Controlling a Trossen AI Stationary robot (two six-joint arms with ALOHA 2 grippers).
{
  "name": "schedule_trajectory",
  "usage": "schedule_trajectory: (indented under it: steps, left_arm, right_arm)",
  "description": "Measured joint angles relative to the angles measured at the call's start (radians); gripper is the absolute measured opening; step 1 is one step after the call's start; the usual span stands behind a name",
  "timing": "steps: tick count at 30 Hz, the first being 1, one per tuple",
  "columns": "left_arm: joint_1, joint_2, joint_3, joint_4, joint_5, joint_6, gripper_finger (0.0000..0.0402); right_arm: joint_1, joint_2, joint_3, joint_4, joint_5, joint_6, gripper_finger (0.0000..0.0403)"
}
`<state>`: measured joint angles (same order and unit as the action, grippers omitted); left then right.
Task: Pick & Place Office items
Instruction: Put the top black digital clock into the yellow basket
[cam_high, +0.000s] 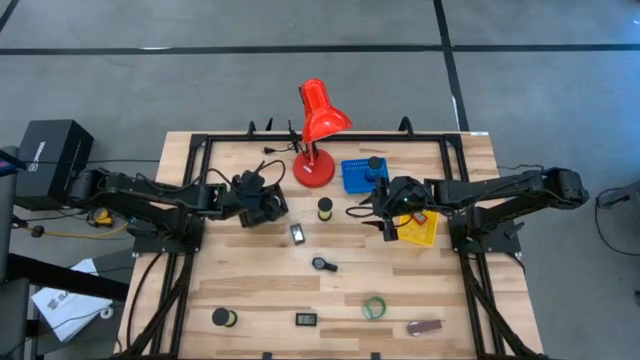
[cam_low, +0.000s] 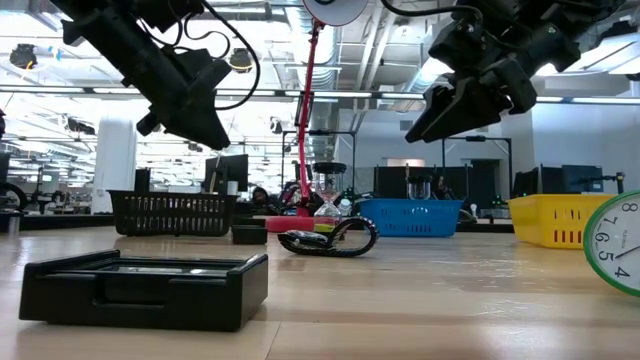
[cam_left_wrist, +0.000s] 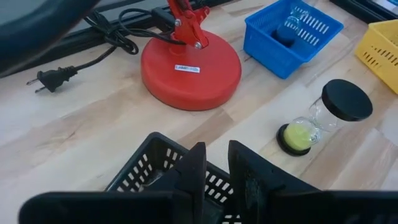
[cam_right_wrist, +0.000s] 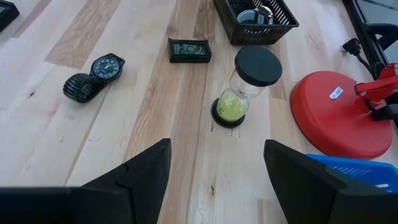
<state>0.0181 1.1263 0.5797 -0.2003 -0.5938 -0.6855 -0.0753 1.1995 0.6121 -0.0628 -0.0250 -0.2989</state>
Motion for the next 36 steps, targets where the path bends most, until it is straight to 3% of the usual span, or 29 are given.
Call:
schedule_trajectory:
  steps: [11, 15, 21, 26, 36]
  left_arm:
    - [0.0, 0.0, 0.0, 0.009, 0.001, 0.0, 0.0062]
    - [-0.005, 0.0, 0.0, 0.021, 0.057, 0.008, 0.0062]
    - [-0.068, 0.0, 0.0, 0.141, 0.104, 0.148, 0.0062]
    - [-0.15, 0.0, 0.0, 0.316, 0.136, 0.329, 0.0062]
    - [-0.278, 0.0, 0.0, 0.493, 0.302, 0.623, 0.0062]
  right_arm:
    - [0.01, 0.0, 0.0, 0.004, -0.001, 0.003, 0.0249]
    - [0.01, 0.0, 0.0, 0.005, 0.0, 0.003, 0.0249]
    - [0.007, 0.0, 0.0, 0.03, 0.0, 0.003, 0.0249]
    - [-0.006, 0.0, 0.0, 0.196, 0.0, 0.009, 0.0249]
    - [-0.013, 0.0, 0.0, 0.211, 0.0, 0.192, 0.0249]
